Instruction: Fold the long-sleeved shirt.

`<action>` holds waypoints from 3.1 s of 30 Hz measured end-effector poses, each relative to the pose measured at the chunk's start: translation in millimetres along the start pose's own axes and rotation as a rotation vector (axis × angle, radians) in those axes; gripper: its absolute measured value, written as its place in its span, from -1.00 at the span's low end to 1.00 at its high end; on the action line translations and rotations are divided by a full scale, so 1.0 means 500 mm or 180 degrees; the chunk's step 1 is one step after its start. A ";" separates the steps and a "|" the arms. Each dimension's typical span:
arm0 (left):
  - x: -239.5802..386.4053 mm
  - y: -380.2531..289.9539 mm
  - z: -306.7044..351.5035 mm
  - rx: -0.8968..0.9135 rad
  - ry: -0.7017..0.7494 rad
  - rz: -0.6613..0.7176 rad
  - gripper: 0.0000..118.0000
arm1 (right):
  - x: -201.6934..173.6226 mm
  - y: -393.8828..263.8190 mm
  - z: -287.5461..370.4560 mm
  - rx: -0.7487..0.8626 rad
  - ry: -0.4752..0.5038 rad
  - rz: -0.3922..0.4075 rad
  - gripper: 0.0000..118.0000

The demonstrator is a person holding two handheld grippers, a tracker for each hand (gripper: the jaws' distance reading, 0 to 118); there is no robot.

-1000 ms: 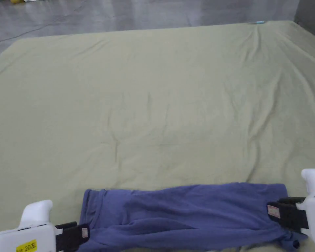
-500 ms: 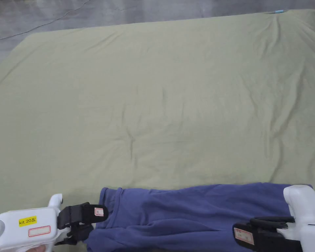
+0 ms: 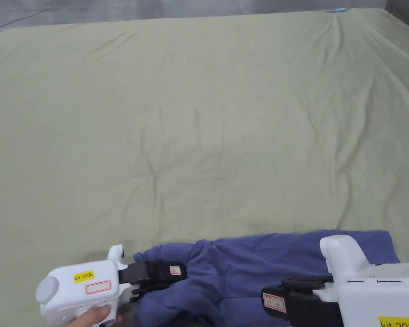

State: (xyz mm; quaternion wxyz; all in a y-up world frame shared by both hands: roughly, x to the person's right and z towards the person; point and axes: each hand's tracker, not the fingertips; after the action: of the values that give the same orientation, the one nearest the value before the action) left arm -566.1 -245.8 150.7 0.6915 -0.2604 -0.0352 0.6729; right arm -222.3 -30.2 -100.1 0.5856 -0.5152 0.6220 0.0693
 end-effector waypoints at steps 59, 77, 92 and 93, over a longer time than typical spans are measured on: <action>0.384 -0.087 -0.050 0.1147 0.2541 -0.1205 -1.00 | 0.099 -0.047 0.120 0.0243 -0.0300 -0.0498 -1.00; 0.365 -0.170 -0.543 -0.0448 0.1947 -0.1251 -1.00 | 0.105 -0.063 0.204 0.0509 -0.0567 -0.0686 -1.00; 0.357 -0.072 0.090 0.0873 0.2271 -0.1253 -1.00 | 0.078 0.068 -0.024 0.0317 0.0090 -0.0693 -1.00; 0.338 -0.074 0.113 0.0903 0.2241 -0.1114 -1.00 | 0.083 0.077 -0.056 0.0234 0.0119 -0.0735 -1.00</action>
State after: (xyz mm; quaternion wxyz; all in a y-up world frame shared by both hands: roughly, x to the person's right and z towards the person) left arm -539.3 -66.4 163.4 0.7942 -0.3668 0.2527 0.4133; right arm -259.4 -55.2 -144.5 0.5964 -0.5628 0.5714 -0.0311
